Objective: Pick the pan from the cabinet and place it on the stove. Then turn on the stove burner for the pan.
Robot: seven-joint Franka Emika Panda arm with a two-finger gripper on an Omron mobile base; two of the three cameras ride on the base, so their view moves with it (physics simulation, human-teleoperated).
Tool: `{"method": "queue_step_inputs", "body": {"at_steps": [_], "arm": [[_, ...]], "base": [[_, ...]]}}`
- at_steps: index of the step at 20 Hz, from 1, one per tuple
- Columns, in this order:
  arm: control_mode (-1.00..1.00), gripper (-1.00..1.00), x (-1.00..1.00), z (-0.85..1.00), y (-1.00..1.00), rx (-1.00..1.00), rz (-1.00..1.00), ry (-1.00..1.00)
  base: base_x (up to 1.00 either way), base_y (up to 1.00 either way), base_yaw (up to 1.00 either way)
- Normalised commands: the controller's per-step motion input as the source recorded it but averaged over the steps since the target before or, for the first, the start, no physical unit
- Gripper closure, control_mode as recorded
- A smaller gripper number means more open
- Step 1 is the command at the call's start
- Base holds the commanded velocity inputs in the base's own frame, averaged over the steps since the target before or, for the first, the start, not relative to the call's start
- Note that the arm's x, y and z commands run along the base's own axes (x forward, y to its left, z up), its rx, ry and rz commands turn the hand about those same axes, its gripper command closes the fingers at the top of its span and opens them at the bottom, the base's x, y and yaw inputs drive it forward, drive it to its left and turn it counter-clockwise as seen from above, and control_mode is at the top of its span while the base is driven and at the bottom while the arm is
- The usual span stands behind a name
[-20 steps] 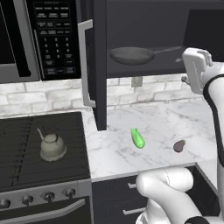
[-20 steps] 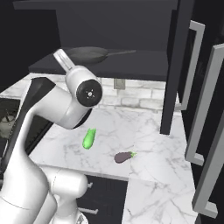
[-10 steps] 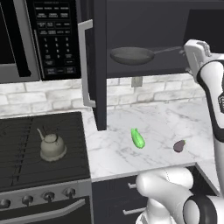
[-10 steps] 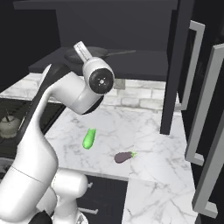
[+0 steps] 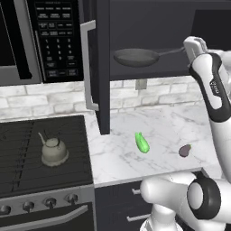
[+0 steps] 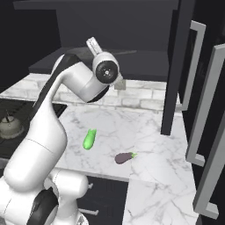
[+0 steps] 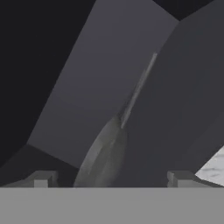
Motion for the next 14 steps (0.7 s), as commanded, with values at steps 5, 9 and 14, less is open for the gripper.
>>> {"method": "queue_step_inputs", "body": {"at_steps": [5,9,14], "arm": [[-1.0,-1.0,0.5,-0.04,-0.09,-0.01,-0.04,0.06],[-1.0,-1.0,0.48,-0.1,-0.05,-0.01,-0.03,0.14],[-1.0,-1.0,0.43,-0.06,-0.14,-0.01,-0.03,0.09]], "base": [[0.0,0.0,0.0],[0.0,0.0,0.0],[0.0,0.0,0.0]]}}
